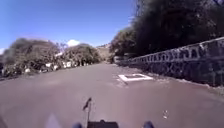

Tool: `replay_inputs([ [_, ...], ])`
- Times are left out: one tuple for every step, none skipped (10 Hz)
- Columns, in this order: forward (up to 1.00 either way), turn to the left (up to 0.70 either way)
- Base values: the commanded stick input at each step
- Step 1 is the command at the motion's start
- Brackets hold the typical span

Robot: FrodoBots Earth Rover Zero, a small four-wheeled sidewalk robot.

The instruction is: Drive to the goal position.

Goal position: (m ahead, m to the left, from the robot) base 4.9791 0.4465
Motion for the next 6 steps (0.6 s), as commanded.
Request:
replay_inputs([
  [0.5,0.0],
  [0.5,0.0],
  [0.5,0.0],
  [0.5,0.0],
  [0.5,0.0],
  [0.5,0.0],
])
